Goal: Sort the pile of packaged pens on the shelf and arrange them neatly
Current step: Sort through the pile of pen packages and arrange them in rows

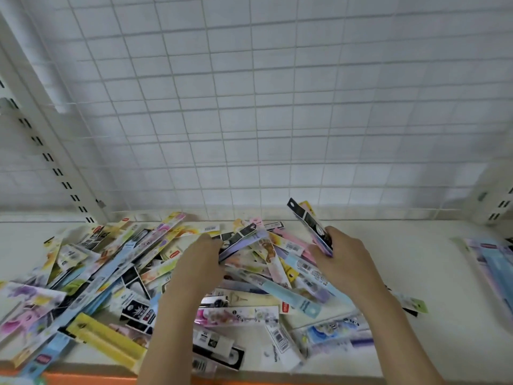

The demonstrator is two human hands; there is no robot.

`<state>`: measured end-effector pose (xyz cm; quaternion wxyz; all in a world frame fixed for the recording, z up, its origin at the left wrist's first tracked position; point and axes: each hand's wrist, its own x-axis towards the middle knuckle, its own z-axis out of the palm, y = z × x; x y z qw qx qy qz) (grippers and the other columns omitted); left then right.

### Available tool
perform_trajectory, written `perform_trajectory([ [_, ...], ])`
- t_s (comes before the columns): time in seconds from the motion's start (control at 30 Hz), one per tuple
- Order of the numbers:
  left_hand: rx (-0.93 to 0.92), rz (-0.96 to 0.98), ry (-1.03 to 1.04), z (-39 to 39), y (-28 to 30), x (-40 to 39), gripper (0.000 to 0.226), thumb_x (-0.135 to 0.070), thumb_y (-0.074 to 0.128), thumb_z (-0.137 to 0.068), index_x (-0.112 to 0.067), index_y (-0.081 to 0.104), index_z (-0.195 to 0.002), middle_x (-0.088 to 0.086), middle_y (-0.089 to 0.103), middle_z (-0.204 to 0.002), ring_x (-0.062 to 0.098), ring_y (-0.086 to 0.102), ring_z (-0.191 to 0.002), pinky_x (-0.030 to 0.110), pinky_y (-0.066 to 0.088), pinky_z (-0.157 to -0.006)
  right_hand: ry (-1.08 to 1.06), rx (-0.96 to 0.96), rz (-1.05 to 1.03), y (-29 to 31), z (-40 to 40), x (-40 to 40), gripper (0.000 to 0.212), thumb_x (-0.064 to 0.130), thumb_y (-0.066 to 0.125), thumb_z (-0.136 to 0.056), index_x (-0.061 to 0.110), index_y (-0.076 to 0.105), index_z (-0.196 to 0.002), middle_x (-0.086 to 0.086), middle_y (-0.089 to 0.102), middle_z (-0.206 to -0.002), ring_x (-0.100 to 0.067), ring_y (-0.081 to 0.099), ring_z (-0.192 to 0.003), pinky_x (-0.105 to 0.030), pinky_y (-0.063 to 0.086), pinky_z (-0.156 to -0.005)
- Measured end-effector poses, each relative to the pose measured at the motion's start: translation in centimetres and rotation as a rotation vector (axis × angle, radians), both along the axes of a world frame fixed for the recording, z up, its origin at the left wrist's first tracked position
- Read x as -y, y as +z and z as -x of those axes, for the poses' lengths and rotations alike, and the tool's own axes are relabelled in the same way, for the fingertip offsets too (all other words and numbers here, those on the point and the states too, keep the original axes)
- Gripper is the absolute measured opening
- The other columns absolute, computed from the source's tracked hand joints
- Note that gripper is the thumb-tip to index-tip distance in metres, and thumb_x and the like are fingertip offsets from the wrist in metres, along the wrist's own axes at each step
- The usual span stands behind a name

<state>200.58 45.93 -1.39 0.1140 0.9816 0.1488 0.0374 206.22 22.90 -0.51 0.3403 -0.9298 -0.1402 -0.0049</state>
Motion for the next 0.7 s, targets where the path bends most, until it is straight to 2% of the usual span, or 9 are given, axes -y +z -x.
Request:
perform_trajectory([
  [0.1, 0.243, 0.015, -0.013, 0.0, 1.5, -0.4, 0.019, -0.011, 0.055, -0.088, -0.013, 0.042, -0.075, 0.002, 0.038, -0.083, 0.022, 0.040, -0.073, 0.030, 0.034, -0.063, 0.004, 0.004, 0.023, 0.0, -0.3, -0.4, 0.029, 0.026, 0.052, -0.090, 0.024, 0.036, -0.067, 0.002, 0.049, -0.063, -0.021, 0.049, -0.059, -0.029, 0.036, -0.052],
  [0.17, 0.351, 0.005, -0.035, 0.2, 2.5, -0.8, 0.023, -0.007, 0.056, -0.087, -0.014, 0.041, -0.070, 0.001, 0.038, -0.069, 0.024, 0.037, -0.071, 0.032, 0.031, -0.060, 0.014, -0.004, 0.065, -0.1, -0.8, -1.0, 0.024, 0.026, 0.052, -0.090, 0.020, 0.042, -0.069, 0.000, 0.052, -0.065, -0.023, 0.054, -0.063, -0.029, 0.037, -0.052],
  [0.27, 0.416, 0.020, -0.019, 1.0, 3.7, -1.5, 0.023, -0.004, 0.052, -0.087, -0.013, 0.042, -0.069, 0.000, 0.033, -0.051, 0.026, 0.035, -0.069, 0.031, 0.023, -0.050, 0.065, -0.087, 0.125, -0.3, -1.6, -2.4, 0.028, 0.029, 0.055, -0.088, 0.020, 0.042, -0.065, 0.001, 0.049, -0.062, -0.022, 0.051, -0.060, -0.027, 0.033, -0.049],
  [0.37, 0.484, 0.024, 0.005, 2.2, 4.4, -2.1, 0.017, -0.004, 0.053, -0.087, -0.014, 0.046, -0.076, 0.002, 0.037, -0.049, 0.028, 0.038, -0.059, 0.029, 0.023, -0.047, 0.133, -0.144, 0.181, -0.6, -1.9, -4.4, 0.035, 0.040, 0.061, -0.086, 0.020, 0.043, -0.064, 0.003, 0.048, -0.059, -0.016, 0.047, -0.053, -0.025, 0.033, -0.047],
  [0.5, 0.542, 0.190, 0.048, 3.4, 4.4, -2.9, 0.014, -0.009, 0.048, -0.093, -0.007, 0.048, -0.079, 0.001, 0.038, -0.049, 0.018, 0.035, -0.043, 0.026, 0.021, -0.044, 0.150, -0.160, 0.332, -1.3, -1.8, -7.2, 0.038, 0.053, 0.061, -0.083, 0.020, 0.048, -0.068, 0.004, 0.048, -0.058, -0.011, 0.045, -0.048, -0.023, 0.036, -0.047],
  [0.53, 0.546, 0.216, 0.065, 3.7, 4.3, -3.1, 0.016, -0.013, 0.048, -0.095, -0.006, 0.049, -0.080, 0.002, 0.039, -0.048, 0.017, 0.034, -0.042, 0.025, 0.022, -0.044, 0.144, -0.149, 0.360, -1.4, -1.7, -7.7, 0.036, 0.052, 0.061, -0.084, 0.022, 0.048, -0.067, 0.005, 0.048, -0.058, -0.010, 0.044, -0.048, -0.023, 0.038, -0.047],
  [0.63, 0.514, 0.244, 0.131, 4.1, 3.9, -3.5, 0.021, -0.019, 0.047, -0.095, -0.011, 0.045, -0.075, 0.002, 0.039, -0.050, 0.016, 0.036, -0.044, 0.023, 0.023, -0.044, 0.098, -0.129, 0.326, -1.1, -2.1, -8.2, 0.019, 0.031, 0.059, -0.086, 0.018, 0.050, -0.074, 0.004, 0.049, -0.062, -0.011, 0.045, -0.051, -0.023, 0.039, -0.049],
  [0.7, 0.474, 0.247, 0.157, 4.3, 3.7, -3.5, 0.026, -0.024, 0.050, -0.094, -0.015, 0.042, -0.071, 0.002, 0.040, -0.052, 0.016, 0.038, -0.047, 0.025, 0.024, -0.045, 0.065, -0.142, 0.265, -0.4, -2.4, -8.0, 0.021, 0.026, 0.057, -0.084, 0.018, 0.045, -0.068, 0.003, 0.048, -0.063, -0.013, 0.045, -0.053, -0.022, 0.034, -0.047],
])
